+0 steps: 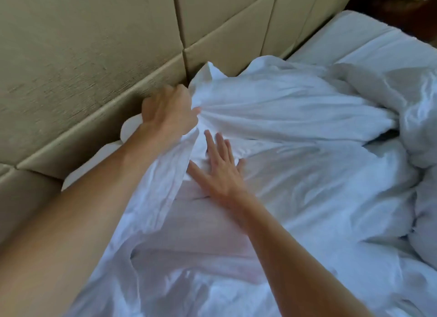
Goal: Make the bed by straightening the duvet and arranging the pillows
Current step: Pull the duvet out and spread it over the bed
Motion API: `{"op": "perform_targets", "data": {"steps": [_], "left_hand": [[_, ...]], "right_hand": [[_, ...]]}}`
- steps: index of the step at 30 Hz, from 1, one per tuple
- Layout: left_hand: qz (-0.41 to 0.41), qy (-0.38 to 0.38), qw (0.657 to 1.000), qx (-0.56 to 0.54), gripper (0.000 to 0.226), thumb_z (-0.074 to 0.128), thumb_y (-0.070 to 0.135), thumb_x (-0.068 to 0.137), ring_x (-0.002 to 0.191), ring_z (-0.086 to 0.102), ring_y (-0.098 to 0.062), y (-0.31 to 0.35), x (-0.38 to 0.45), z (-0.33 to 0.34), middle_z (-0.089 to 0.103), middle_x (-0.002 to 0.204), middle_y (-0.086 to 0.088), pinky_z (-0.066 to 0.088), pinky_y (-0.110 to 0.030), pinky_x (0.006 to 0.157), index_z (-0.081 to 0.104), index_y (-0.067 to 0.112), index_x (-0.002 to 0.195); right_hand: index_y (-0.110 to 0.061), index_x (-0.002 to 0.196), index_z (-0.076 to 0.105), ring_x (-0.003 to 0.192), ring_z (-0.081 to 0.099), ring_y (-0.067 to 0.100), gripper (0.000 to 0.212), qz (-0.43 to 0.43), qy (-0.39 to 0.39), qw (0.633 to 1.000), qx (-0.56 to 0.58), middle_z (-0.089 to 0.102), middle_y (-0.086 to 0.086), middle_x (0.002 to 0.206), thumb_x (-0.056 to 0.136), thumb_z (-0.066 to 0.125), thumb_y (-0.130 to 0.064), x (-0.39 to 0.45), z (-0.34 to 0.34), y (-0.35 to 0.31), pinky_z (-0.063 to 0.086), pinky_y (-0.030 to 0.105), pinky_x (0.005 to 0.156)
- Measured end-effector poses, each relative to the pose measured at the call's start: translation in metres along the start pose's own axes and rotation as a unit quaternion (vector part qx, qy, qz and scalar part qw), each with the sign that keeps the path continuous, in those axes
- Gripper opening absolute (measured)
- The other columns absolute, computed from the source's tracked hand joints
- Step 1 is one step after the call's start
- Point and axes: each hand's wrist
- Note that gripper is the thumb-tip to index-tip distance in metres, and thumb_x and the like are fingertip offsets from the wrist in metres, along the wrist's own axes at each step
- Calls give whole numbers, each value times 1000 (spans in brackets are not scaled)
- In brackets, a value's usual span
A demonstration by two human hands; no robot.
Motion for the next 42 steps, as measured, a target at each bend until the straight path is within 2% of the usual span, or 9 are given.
{"op": "perform_targets", "data": {"steps": [6,12,15,19,25,28,31,35,42], "left_hand": [[39,-56,995,-75,71,60,45,91,131,43,-35,-75,-77,14,42,145,-14,38,-47,104,28,17,149],[-166,-194,958,-132,117,52,97,53,131,47,-26,-176,-198,45,45,146,5,43,-45,104,28,30,146],[-269,-221,895,-278,92,69,74,69,118,55,-25,-202,-241,69,54,123,5,47,-34,90,42,21,139],[-281,-88,918,-266,45,52,55,94,92,66,-33,-211,-256,110,70,102,-11,53,-39,75,64,15,110],[-293,137,936,-136,14,45,12,95,98,57,-52,-240,-263,83,62,106,-30,35,-43,68,55,7,103],[-232,116,951,-168,25,49,31,98,92,58,-50,-260,-269,75,61,94,-27,36,-40,65,51,7,92],[-195,-5,937,-290,68,56,76,79,77,62,-34,-275,-284,72,62,78,-13,46,-38,61,59,8,78],[-125,-139,952,-241,78,69,79,55,63,57,-25,-282,-295,65,57,65,-6,38,-32,55,53,4,68],[-219,77,957,-174,48,78,52,76,99,63,-44,-292,-296,44,68,103,-21,51,-47,79,64,9,92]], "right_hand": [[-25,158,-1,152,-14,22,91,-71,-42,972,-220,-8,0,166,89,45,-62,-33,45,-18,-4,69,113],[-23,158,-1,152,-11,22,97,-78,6,967,-244,-2,0,165,84,37,-72,-59,76,-24,0,67,113],[-25,158,2,151,-11,22,102,-97,23,950,-295,-1,1,165,77,32,-79,-71,101,-16,0,62,113],[-22,159,9,153,-5,16,96,-106,48,962,-248,9,-4,165,82,27,-77,-77,113,-4,-4,51,121],[-22,158,16,152,5,11,67,-123,100,965,-208,13,-5,166,101,28,-54,-111,133,-2,3,38,124],[-23,156,20,151,13,14,85,-100,96,964,-229,19,-4,164,89,25,-75,-135,149,-10,11,38,123],[-22,140,42,133,42,22,85,-84,128,944,-293,49,0,140,78,46,-80,-150,163,-12,29,39,111],[-16,118,59,106,55,31,27,-135,141,936,-294,64,5,109,95,54,-28,-142,158,-16,39,39,86],[-17,67,35,46,48,42,35,-245,186,920,-245,49,18,49,95,55,-27,-190,166,-62,29,33,54]]}}
Point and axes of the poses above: each hand's wrist, its own x-axis towards the middle knuckle, its own z-axis out of the palm, y = z × x
